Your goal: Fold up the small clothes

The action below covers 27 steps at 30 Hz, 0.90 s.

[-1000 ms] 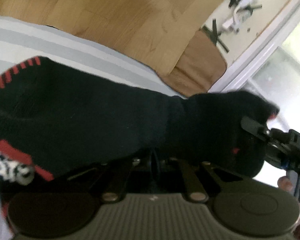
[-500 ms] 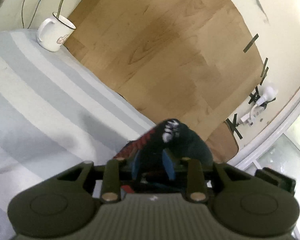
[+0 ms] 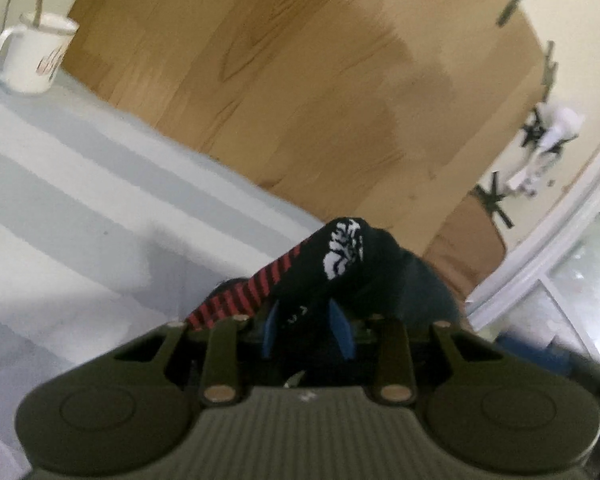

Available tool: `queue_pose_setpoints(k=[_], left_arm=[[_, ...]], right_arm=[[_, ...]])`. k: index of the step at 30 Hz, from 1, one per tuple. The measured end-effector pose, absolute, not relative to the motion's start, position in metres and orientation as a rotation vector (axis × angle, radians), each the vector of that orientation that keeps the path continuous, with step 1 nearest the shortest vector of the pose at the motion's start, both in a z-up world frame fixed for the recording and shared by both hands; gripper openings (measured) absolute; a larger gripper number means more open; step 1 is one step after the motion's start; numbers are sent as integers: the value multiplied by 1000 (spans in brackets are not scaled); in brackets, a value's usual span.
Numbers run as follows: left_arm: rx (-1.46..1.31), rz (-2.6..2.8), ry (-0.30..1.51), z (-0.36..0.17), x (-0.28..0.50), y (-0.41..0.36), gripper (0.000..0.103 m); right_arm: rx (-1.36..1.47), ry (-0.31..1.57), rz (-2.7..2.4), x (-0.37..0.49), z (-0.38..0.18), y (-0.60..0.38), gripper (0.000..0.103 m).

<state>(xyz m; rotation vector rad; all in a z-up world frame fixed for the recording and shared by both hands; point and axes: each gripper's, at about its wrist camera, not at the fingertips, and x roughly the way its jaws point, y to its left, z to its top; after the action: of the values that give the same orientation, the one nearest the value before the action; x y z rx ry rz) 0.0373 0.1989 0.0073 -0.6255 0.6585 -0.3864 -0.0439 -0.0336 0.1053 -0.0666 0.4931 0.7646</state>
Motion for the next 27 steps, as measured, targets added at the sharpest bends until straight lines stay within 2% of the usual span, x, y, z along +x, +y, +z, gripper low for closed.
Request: queue_pose_setpoints(k=[4,7,10,12,18,19,20,21,22,23,24,27], left_arm=[[-622,-381,657,4,35,200,29],[-585,-346,666,4,33,194,27],[-562,-323,665,1,32,193,27],[-542,-310,656,-1,31,192,27],[-546,-318,655,2,29,195,29],[-550,-316,657,6,29,196,35],[-551,-312,654,10,28,198,51],[-541,-294,644,14,26,201,62],[-523,-272,629,18,24,204,84],[-501,-252,620,23,24,206,102],[-486,-239,618,26,24,207,102],[-457,-275,671,31,37,208,103]], right_arm=[[-28,534,676,-1,95,-36,51],[-70,578,643,31,75,-20,53],[-111,709,616,65,46,-1,53],[-186,680,606,65,36,10,53],[-168,666,603,58,37,0,54],[-158,646,599,55,37,-2,55],[-154,618,599,49,37,-5,56],[-148,591,602,45,39,-9,60],[-129,568,608,42,44,-15,68],[-91,553,617,37,51,-23,73],[-35,538,627,33,56,-33,80],[135,507,605,22,69,-69,85]])
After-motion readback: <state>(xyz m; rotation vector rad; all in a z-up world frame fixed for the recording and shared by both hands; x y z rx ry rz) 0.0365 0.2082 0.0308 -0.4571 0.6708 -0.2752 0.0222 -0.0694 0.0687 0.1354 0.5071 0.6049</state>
